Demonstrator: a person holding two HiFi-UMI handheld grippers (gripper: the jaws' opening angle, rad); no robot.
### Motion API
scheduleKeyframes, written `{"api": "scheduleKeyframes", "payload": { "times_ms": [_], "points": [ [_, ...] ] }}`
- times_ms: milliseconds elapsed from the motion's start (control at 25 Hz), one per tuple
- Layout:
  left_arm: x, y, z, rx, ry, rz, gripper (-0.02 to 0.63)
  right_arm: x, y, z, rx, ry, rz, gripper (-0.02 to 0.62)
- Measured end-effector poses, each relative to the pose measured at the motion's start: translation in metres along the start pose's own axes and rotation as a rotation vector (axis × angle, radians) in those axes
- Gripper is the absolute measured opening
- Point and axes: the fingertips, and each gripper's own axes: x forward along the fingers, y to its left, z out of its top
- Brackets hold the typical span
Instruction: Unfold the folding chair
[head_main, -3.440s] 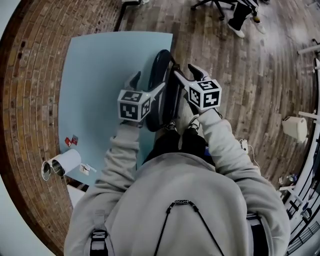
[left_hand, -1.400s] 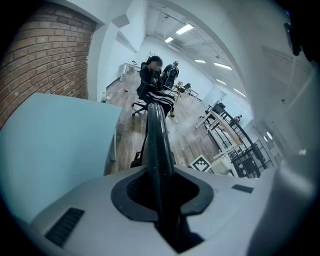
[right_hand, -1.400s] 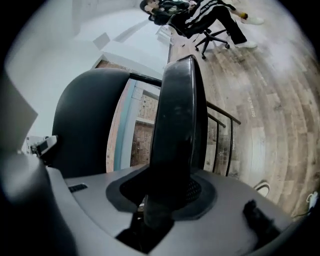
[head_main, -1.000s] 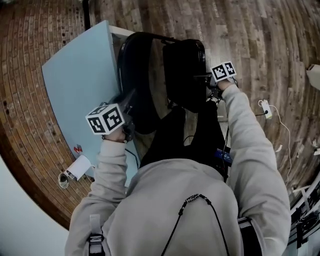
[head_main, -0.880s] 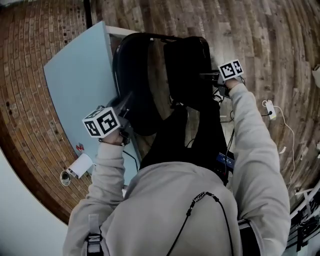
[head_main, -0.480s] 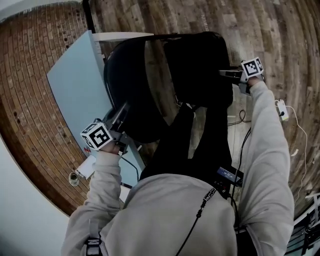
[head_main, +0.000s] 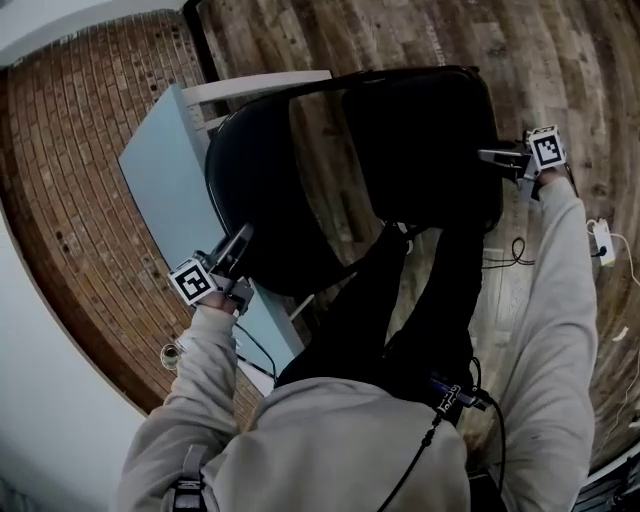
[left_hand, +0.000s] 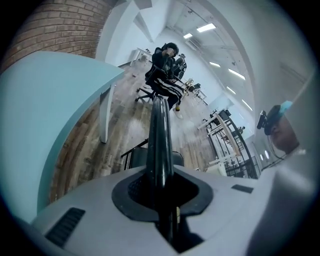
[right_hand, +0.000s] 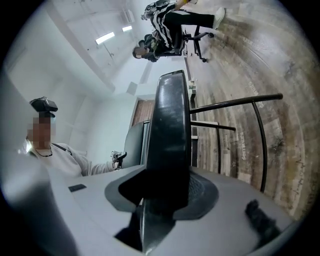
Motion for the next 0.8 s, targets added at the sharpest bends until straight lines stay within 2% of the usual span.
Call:
{"api": "scheduleKeyframes", "payload": {
  "times_ms": [240,400,520,680,800],
  "points": [
    [0.023,-0.009,-0.009,0.013,0.008,-0.102,0.071,-0.034,-0.032,0.001,-0.012,-0.054,0.068,0.158],
    [0.034,-0.002,-0.018,0.01,-0.001,-0.084,0.071,-0.056,-0.05,-0.009,-0.001,-0.109,0.137,0.158],
    [0.045,0.003,-0.02,0.015,0.017,-0.124,0.067,-0.069,-0.062,-0.012,0.0,-0.127,0.146,0.158],
    [0.044,0.004,-0.017,0.024,0.007,-0.125,0.071,-0.065,-0.055,-0.008,-0.007,-0.169,0.187,0.158],
    [0.042,0.003,-0.018,0.048,-0.01,-0.098,0.071,-0.066,-0.056,-0.01,-0.001,-0.207,0.15,0.158]
  ]
}}
